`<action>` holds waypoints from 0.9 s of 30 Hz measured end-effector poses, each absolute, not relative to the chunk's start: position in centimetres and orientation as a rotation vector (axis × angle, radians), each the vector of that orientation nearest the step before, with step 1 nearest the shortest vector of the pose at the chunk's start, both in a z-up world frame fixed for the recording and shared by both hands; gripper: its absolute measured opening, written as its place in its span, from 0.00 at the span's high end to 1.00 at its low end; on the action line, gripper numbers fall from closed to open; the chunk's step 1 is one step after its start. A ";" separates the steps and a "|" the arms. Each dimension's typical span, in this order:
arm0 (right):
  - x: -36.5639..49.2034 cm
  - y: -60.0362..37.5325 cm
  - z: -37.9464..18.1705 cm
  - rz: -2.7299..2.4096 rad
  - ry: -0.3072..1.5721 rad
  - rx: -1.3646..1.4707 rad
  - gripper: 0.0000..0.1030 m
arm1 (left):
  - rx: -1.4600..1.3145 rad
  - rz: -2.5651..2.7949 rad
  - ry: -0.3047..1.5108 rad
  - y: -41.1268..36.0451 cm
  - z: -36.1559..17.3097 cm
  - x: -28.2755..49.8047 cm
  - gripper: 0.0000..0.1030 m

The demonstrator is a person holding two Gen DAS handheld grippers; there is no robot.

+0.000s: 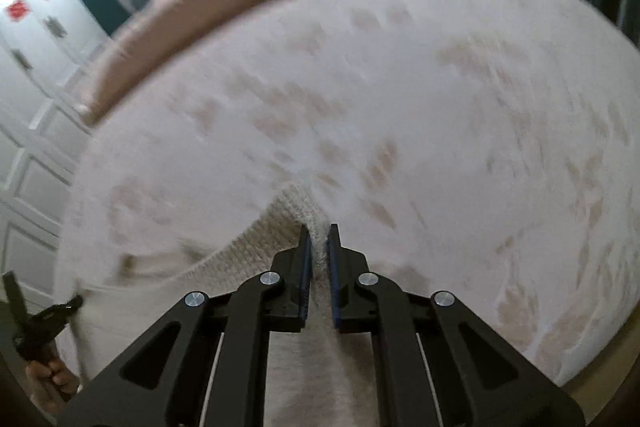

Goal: Fold small clothes

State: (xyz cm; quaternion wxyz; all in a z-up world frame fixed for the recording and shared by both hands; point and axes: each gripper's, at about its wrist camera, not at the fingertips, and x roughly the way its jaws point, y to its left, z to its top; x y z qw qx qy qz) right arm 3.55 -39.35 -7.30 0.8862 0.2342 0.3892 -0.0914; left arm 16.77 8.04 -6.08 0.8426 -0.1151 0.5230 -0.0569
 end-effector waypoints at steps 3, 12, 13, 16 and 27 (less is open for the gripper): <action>5.4 -39.5 -10.0 -0.235 0.908 0.437 0.93 | -0.204 -0.094 1.142 7.3 -7.5 17.6 0.91; 1.7 -37.6 -8.4 -0.289 0.863 0.489 0.78 | -0.202 -0.057 1.022 7.7 -3.1 13.4 0.61; 1.0 -36.4 -7.9 -0.259 0.863 0.470 0.78 | -0.201 -0.083 1.013 7.4 -2.3 12.5 0.61; -0.4 -30.6 -7.7 -0.126 0.915 0.398 0.78 | -0.170 -0.197 1.034 5.0 -1.5 9.0 0.61; -6.0 -22.5 -13.1 0.067 1.108 0.276 0.83 | 0.062 -0.248 1.216 1.0 -7.4 1.8 0.56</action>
